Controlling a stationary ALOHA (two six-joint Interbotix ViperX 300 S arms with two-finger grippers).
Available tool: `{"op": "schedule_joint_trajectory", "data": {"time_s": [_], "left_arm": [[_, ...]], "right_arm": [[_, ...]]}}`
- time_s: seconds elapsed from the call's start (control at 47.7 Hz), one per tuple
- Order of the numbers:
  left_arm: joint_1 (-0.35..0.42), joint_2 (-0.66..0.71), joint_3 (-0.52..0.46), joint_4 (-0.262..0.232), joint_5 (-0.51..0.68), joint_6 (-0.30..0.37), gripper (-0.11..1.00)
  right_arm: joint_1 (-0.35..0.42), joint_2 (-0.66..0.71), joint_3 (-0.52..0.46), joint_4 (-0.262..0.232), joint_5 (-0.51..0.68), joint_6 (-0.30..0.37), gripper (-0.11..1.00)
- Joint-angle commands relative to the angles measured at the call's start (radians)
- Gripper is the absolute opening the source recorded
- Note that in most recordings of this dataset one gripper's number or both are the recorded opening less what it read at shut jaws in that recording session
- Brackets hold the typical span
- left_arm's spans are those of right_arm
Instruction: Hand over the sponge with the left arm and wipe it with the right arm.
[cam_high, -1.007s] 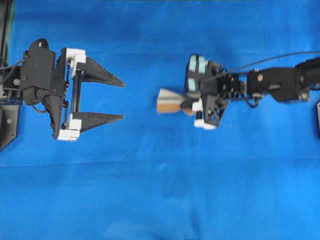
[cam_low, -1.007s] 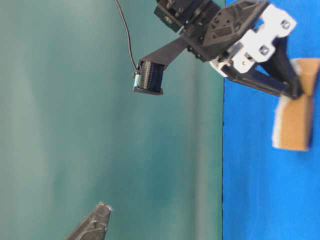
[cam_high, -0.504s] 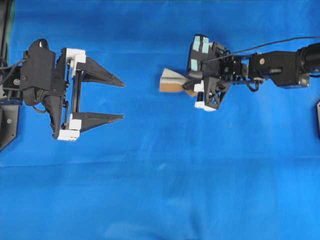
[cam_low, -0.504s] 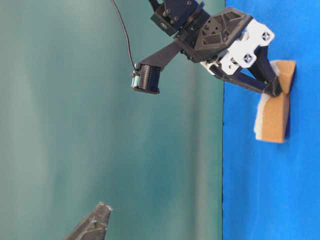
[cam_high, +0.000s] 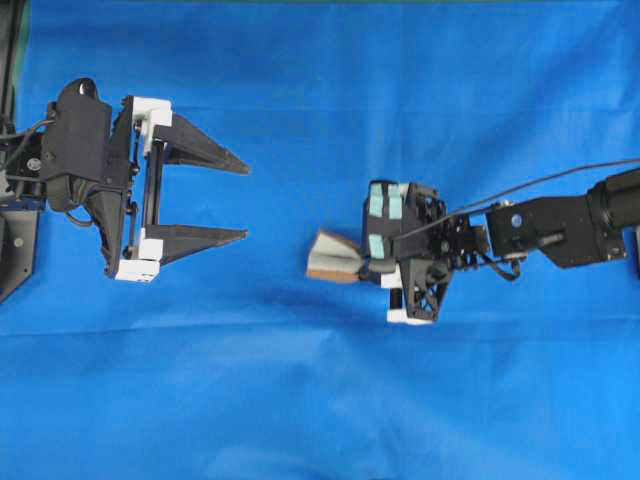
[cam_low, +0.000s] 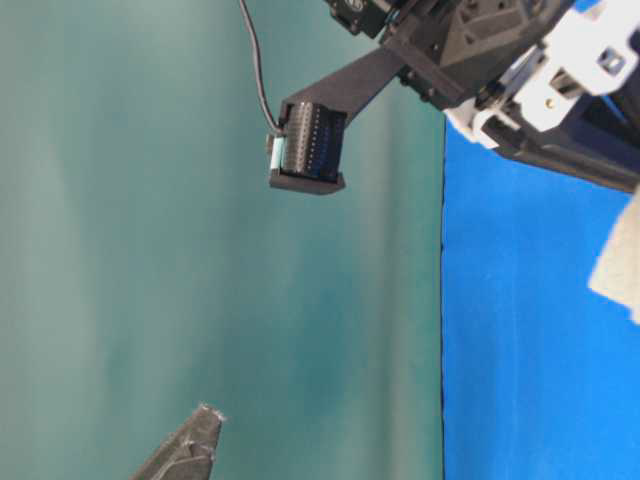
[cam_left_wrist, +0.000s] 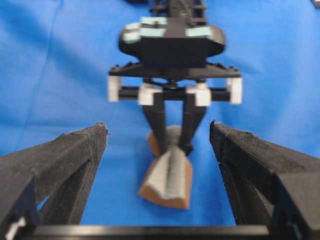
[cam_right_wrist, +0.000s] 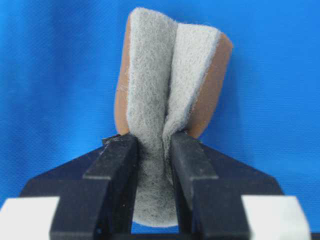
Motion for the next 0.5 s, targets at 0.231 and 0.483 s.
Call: {"op": "schedule_joint_trajectory", "data": {"time_s": [0.231, 0.483], "left_arm": [[-0.003, -0.003, -0.003, 0.002, -0.009, -0.003, 0.81], [-0.003, -0.003, -0.002, 0.002, -0.008, -0.008, 0.81]], "right_arm": [[-0.035, -0.011, -0.029, -0.035, 0.055, -0.003, 0.28], [-0.238, -0.034, 0.002, -0.155, 0.048, -0.006, 0.27]]}}
